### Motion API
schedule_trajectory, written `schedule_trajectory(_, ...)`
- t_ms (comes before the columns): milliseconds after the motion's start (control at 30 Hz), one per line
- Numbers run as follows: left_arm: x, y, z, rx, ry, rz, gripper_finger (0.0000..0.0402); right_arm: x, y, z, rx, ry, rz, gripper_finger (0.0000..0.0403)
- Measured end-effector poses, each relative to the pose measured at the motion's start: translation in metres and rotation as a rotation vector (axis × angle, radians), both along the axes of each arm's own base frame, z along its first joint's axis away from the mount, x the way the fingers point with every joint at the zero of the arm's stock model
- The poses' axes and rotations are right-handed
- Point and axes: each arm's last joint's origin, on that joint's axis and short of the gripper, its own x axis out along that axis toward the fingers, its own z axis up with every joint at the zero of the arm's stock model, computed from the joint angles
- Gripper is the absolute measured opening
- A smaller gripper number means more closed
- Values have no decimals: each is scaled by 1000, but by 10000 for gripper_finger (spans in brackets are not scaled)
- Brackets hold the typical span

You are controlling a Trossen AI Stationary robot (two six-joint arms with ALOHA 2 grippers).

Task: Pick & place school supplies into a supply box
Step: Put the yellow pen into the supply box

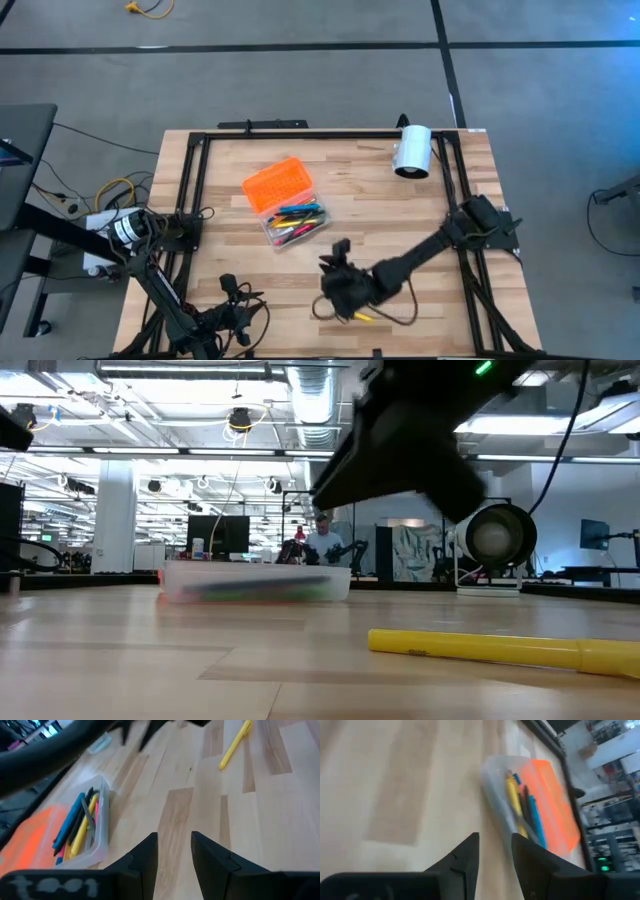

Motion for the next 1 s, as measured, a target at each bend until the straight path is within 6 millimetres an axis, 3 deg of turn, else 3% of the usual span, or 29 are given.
schedule_trajectory(267, 2, 0, 1, 28, -37, -5, 109, -28, 44, 1, 236, -10, -7, 107)
schedule_trajectory(533, 9, 4, 1, 53, -30, 7, 109, -46, 47, -7, 437, 69, -174, 107)
schedule_trajectory(800, 16, 9, 0, 62, -7, 21, 109, -50, 65, -6, 608, 65, -141, 107)
schedule_trajectory(1000, 13, 13, -9, 52, -15, 20, 109, -64, 76, -16, 674, 63, -157, 107)
